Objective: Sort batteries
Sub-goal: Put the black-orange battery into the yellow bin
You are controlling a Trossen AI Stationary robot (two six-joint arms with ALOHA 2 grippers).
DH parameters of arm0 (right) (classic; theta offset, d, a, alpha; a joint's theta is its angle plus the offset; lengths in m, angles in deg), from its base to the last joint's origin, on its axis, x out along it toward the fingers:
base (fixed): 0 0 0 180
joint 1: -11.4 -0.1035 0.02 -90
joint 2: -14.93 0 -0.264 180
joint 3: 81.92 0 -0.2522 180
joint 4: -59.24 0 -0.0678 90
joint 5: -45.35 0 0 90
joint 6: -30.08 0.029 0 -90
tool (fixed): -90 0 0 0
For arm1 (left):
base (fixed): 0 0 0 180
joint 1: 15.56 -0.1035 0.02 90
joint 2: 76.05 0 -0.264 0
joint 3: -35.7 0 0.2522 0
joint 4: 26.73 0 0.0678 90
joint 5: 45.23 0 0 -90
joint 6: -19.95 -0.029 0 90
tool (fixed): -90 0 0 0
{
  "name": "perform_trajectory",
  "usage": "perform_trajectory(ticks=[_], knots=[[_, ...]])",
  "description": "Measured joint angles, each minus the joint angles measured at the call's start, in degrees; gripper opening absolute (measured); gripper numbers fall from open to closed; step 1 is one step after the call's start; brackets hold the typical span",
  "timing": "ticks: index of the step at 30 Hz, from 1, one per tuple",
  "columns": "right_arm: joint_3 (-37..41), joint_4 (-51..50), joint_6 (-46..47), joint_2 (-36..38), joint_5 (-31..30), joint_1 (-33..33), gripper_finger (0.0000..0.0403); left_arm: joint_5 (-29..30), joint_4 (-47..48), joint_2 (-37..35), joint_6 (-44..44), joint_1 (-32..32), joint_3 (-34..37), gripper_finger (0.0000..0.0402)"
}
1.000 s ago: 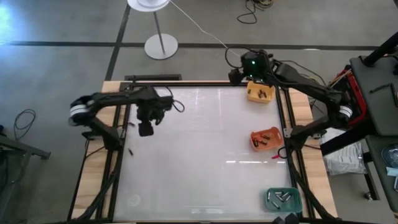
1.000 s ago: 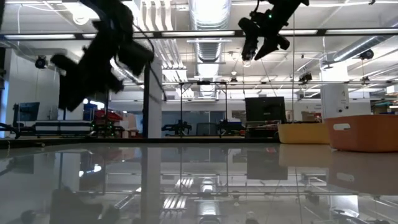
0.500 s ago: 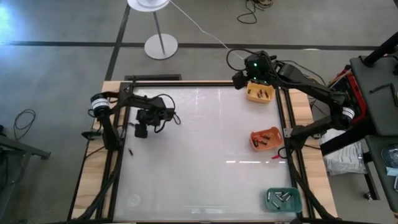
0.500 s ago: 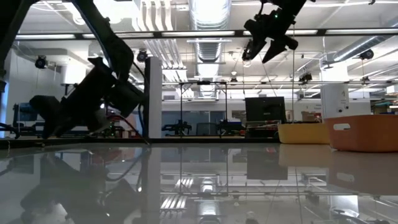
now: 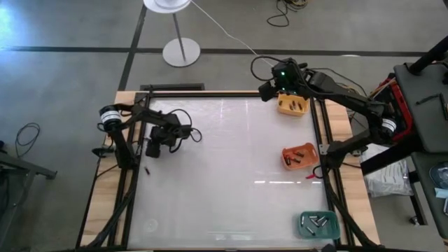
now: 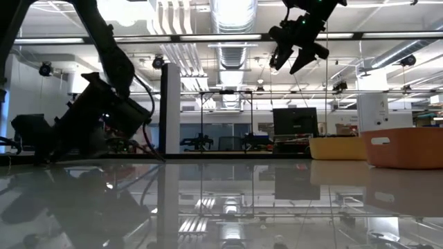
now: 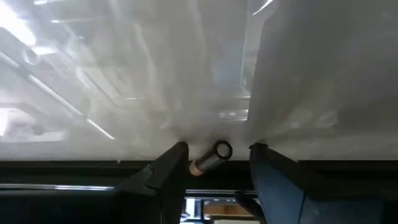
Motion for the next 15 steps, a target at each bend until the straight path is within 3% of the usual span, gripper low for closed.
perform_trajectory(ticks=[5, 12, 15], knots=[[0.0, 0.05, 2.18, 0.02, 0.1, 0.0, 0.025, 2.09, -2.31, 0.69, -6.93, -0.45, 2.91, 0.0127], [0.0, 0.07, 2.12, 0.02, 0.46, 0.0, 0.024, 4.26, -1.65, 4.29, -7.52, -0.63, 2.05, 0.0016], [-0.73, -0.42, 1.28, 0.02, 0.62, 0.0, 0.024, 3.34, -0.18, 4.85, -3.85, -0.68, -0.37, 0.0017]])
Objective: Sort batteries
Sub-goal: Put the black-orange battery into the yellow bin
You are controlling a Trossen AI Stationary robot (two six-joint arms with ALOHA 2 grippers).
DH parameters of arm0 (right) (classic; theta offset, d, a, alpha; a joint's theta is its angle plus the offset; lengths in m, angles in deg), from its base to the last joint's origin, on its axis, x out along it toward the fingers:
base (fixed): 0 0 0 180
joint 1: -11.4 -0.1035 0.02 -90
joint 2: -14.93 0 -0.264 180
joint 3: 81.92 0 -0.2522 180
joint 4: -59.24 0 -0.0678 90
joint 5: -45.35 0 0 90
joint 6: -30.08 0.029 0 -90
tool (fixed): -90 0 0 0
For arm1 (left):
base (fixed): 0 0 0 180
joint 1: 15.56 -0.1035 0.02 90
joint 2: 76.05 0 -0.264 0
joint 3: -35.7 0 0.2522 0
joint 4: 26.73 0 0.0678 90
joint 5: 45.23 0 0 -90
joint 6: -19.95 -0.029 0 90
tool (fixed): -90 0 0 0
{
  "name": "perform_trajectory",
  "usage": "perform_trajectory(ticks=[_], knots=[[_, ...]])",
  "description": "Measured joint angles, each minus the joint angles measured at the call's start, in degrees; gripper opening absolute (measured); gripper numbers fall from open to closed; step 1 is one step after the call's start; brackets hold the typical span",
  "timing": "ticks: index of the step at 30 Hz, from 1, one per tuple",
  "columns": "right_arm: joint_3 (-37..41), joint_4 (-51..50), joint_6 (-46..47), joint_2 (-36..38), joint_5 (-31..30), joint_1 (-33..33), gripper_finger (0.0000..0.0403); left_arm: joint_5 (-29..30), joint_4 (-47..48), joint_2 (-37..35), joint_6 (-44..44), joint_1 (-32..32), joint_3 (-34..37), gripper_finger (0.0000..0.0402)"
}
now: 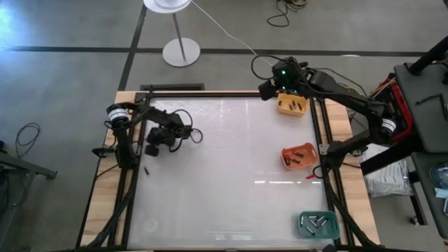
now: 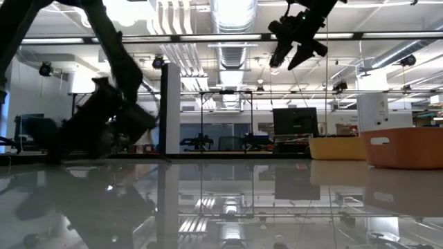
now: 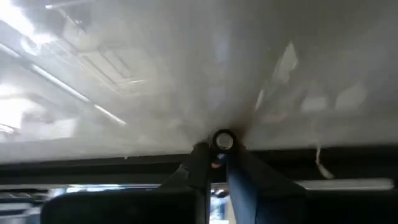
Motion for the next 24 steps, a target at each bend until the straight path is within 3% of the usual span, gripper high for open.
perform_trajectory(ticks=[3, 6, 11, 13, 18, 24], knots=[[-1.51, 0.19, -1.15, 0.34, 1.61, 0.0, 0.0243, -3.38, -0.24, -2.22, 4.91, 0.08, -3.55, 0.0014], [-2.2, 1.01, -3.1, 0.44, 5.0, 0.0, 0.0247, -12.65, -3.94, -7.88, 9.22, 0.08, -7.0, 0.0006], [-0.2, 4.91, -7.12, -0.26, 11.95, -1.55, 0.0247, -37.61, -24.09, -22.85, 17.98, -1.54, -9.2, 0.0005], [1.13, 8.91, -7.18, -0.49, 14.84, -3.07, 0.0244, -43.4, -37.13, -28.5, 23.9, -2.58, -8.46, 0.0005], [2.96, 21.94, -7.15, -2.17, 19.49, -8.28, 0.0233, -47.02, -60.35, -37.22, 38.07, -3.48, -6.39, 0.0004], [2.93, 35.06, -3.14, -7.87, 19.79, -13.19, 0.0229, -49.06, -81.81, -38.38, 48.47, -2.33, -6.2, 0.0004]])
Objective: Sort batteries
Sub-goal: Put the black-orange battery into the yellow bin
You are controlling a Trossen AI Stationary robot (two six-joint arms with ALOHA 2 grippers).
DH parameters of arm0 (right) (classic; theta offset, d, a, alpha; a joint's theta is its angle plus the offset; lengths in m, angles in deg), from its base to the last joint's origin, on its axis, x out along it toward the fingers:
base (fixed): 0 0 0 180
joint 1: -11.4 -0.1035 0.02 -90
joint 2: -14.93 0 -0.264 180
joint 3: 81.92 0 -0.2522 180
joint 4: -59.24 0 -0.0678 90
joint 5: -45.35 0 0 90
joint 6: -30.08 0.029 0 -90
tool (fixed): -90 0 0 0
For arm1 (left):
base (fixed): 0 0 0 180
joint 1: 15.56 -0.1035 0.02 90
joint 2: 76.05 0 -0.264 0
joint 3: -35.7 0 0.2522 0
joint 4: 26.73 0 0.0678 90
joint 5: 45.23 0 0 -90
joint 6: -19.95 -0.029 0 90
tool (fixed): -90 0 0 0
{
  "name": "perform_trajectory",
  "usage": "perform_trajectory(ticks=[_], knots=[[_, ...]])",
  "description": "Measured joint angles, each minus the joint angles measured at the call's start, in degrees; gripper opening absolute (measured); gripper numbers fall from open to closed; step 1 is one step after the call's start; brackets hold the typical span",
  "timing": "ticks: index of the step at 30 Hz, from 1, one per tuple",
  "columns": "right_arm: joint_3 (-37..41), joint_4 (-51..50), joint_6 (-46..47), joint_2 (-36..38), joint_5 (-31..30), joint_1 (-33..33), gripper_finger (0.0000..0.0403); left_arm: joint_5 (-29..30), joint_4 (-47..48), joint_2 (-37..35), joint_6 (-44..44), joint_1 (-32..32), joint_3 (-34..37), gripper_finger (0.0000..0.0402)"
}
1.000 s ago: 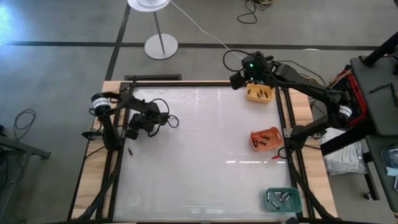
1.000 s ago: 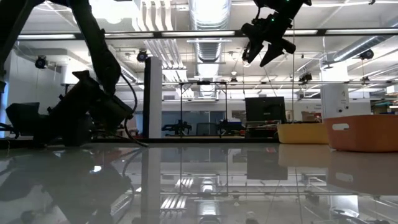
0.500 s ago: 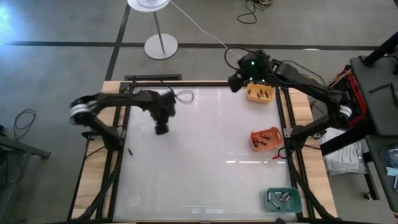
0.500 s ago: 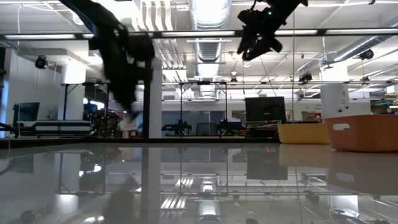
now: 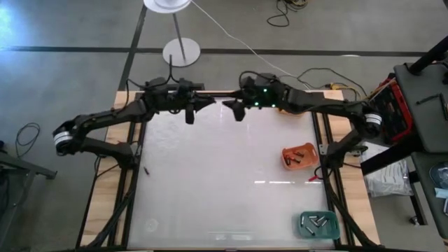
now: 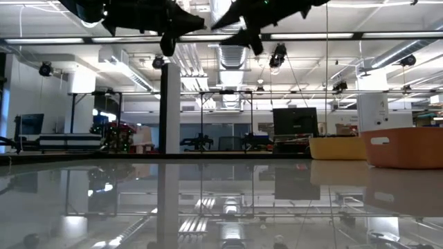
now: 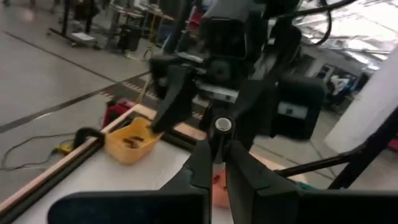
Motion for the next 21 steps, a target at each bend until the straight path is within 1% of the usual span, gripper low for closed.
perform_trajectory(ticks=[3, 5, 7, 11, 15, 19, 21], knots=[[-1.63, 5.73, 2.58, -1.46, 2.15, -0.64, 0.023, -0.06, 0.8, 0.4, 0.0, 0.65, -1.04, 0.0003], [-2.67, 10.57, 3.71, -1.39, 2.36, -0.82, 0.0233, -0.03, 1.2, 0.63, -0.18, 0.73, -1.15, 0.0003], [-3.4, 12.97, 3.17, -1.14, 2.44, -0.86, 0.0235, 0.01, 1.19, 0.66, -0.4, 0.73, -1.15, 0.0003], [-3.9, 12.66, 2.15, -1.69, 2.58, -0.93, 0.0231, 0.67, 1.13, 0.66, -1.81, 0.71, -1.15, 0.0003], [-3.92, 13.05, 2.07, -3.57, 2.65, -0.97, 0.0217, 1.91, 0.92, 0.74, -2.14, 0.73, -1.15, 0.0003], [-3.97, 13.43, 1.03, -5.8, 5.66, -1.53, 0.0198, 2.1, 0.78, 0.92, -2.49, 0.71, -1.15, 0.0003], [-3.97, 14.23, 0.46, -6.18, 6.06, -1.83, 0.0187, 2.12, 0.72, 0.92, -3.04, 0.71, -1.15, 0.0003]])
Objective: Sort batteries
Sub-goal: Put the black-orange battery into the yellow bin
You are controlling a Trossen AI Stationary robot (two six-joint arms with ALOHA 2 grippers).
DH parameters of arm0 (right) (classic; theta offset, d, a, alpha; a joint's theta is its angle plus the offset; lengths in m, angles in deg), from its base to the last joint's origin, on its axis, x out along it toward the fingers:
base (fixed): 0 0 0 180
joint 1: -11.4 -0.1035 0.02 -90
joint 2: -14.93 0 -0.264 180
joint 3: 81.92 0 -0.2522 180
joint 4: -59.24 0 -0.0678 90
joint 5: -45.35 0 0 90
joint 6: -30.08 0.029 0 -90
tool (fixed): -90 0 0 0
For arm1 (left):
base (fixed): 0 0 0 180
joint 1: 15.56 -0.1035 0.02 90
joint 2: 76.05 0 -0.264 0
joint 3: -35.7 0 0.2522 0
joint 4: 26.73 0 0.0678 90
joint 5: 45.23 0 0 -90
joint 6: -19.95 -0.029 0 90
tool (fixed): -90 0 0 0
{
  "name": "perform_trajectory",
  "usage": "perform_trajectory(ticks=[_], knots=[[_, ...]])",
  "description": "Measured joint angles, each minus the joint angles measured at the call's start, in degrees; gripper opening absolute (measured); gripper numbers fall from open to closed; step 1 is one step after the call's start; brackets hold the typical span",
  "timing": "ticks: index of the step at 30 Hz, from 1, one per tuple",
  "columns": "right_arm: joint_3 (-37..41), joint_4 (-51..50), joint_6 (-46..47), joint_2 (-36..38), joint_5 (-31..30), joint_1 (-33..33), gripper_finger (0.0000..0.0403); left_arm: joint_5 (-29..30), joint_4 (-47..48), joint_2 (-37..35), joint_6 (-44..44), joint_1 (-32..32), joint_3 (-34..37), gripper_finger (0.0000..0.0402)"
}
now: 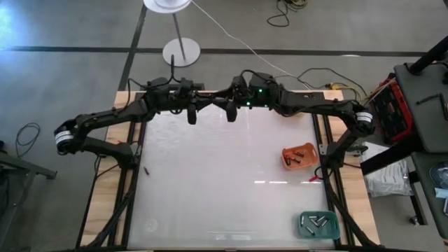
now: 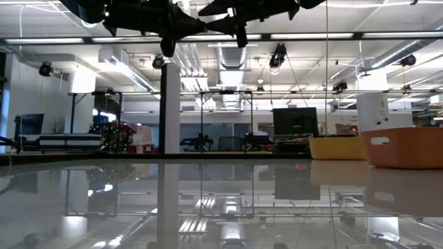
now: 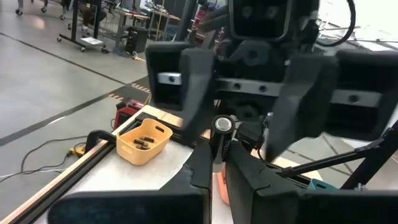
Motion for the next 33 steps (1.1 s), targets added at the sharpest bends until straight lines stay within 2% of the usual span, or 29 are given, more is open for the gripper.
perform_trajectory(ticks=[13, 22, 33], knots=[[-0.02, 2.32, -4.13, 0.15, -0.81, 0.0, 0.0106, 0.0, -2.64, 1.74, -3.1, 0.22, -0.03, 0.0003], [-0.02, -0.46, -4.57, 0.17, -0.91, 0.05, 0.0066, -0.02, -6.32, 3.52, -2.9, 0.22, -0.04, 0.0003], [-0.04, -2.14, -4.44, 0.24, -0.92, 0.57, 0.002, -0.46, -6.49, 4.31, -4.17, 0.2, -0.02, 0.0013]])
